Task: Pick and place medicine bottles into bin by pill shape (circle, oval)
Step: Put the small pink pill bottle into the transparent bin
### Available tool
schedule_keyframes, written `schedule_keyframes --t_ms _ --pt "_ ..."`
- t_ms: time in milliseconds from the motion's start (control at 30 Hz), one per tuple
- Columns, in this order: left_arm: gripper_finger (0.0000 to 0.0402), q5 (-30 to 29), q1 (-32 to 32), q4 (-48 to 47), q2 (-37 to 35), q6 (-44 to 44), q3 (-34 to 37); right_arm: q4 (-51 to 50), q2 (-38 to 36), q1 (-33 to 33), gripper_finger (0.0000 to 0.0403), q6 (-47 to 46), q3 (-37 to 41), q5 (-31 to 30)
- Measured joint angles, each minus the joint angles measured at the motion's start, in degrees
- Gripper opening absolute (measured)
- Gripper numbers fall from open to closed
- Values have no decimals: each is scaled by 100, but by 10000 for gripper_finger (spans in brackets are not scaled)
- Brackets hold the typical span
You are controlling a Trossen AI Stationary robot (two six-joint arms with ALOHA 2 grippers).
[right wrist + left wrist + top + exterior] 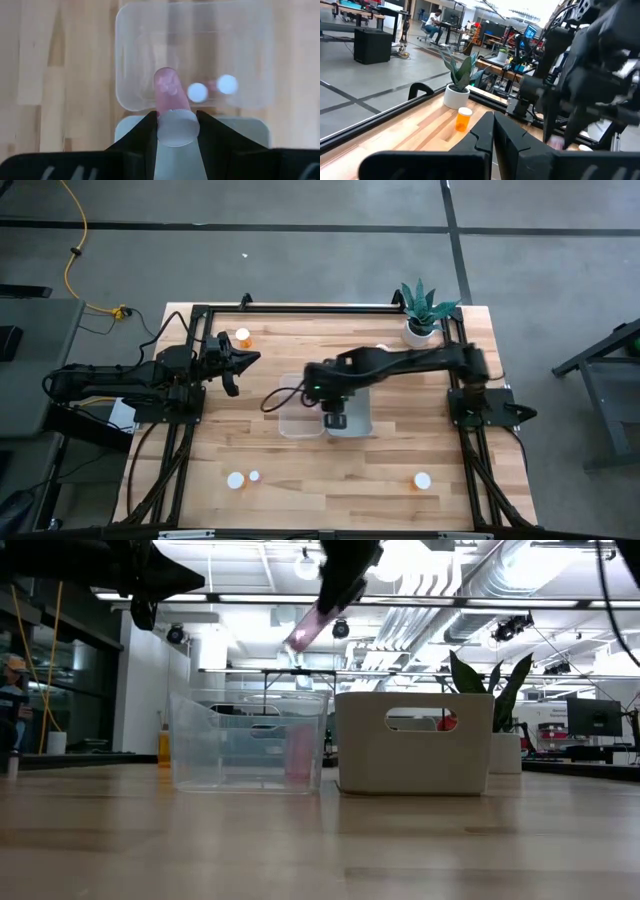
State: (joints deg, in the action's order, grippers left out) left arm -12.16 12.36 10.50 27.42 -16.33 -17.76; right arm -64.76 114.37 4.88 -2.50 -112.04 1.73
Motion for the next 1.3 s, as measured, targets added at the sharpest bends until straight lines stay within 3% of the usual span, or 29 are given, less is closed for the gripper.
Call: schedule_keyframes --t_ms 167,367,567,767,1300 --pt "0 72 -13 -49 18 -208 0 -151 711 -81 99 253 -570 322" --pt "0 1017 -102 -214 506 -559 -1 -143 808 -202 99 406 -921 77" --pt "0 920 -565 -159 1322 -148 -348 -229 802 -449 99 398 -1166 -122" --pt "0 409 -728 -137 2031 -60 -627 -172 802 -578 99 456 -1177 -150" --pt "0 484 -717 658 3167 -149 -708 423 802 -576 99 645 -1177 -41"
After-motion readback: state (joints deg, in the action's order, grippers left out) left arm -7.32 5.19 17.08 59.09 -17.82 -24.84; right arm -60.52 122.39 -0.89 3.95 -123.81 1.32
